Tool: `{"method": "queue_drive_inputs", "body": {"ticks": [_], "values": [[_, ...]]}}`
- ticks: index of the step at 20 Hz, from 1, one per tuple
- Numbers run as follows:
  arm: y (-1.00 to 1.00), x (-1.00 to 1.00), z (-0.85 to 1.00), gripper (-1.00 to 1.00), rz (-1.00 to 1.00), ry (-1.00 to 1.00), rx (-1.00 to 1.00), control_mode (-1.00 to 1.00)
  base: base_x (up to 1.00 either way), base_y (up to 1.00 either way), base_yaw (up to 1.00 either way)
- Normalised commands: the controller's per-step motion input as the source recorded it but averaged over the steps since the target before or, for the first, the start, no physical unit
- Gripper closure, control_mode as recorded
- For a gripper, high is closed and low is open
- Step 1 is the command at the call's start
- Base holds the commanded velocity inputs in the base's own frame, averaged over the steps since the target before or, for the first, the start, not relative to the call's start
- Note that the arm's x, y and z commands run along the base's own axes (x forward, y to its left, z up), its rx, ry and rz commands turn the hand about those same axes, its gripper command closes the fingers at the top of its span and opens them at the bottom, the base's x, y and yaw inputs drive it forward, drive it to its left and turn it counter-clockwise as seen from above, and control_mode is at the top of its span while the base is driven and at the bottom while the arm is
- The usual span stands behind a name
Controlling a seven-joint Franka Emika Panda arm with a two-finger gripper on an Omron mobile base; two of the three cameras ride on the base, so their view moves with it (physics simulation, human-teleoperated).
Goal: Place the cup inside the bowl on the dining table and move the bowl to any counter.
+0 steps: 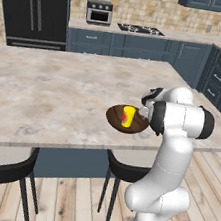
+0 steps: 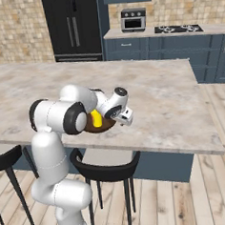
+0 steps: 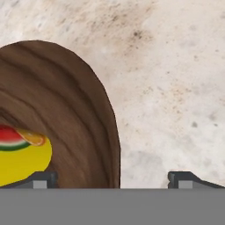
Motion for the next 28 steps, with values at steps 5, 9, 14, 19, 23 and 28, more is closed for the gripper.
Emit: {"method": "queue_drive_inputs", "body": {"ticks": [5, 9, 14, 19, 23, 28], "values": [[0.04, 0.00, -0.06, -1.00, 0.00, 0.01, 0.00, -1.00, 0.00, 0.00, 0.00], [0.00, 0.00, -0.17, -1.00, 0.00, 0.00, 0.00, -1.00, 0.00, 0.00, 0.00], [0.00, 0.02, -0.17, -1.00, 0.00, 0.00, 0.00, -1.00, 0.00, 0.00, 0.00], [0.00, 0.01, -0.01, -1.00, 0.00, 0.01, 0.00, -1.00, 0.00, 0.00, 0.00], [0.01, 0.00, 0.00, -1.00, 0.00, 0.03, 0.00, -1.00, 0.00, 0.00, 0.00], [0.07, 0.00, 0.00, 1.00, 0.00, 0.01, 0.00, -1.00, 0.00, 0.00, 0.00]]}}
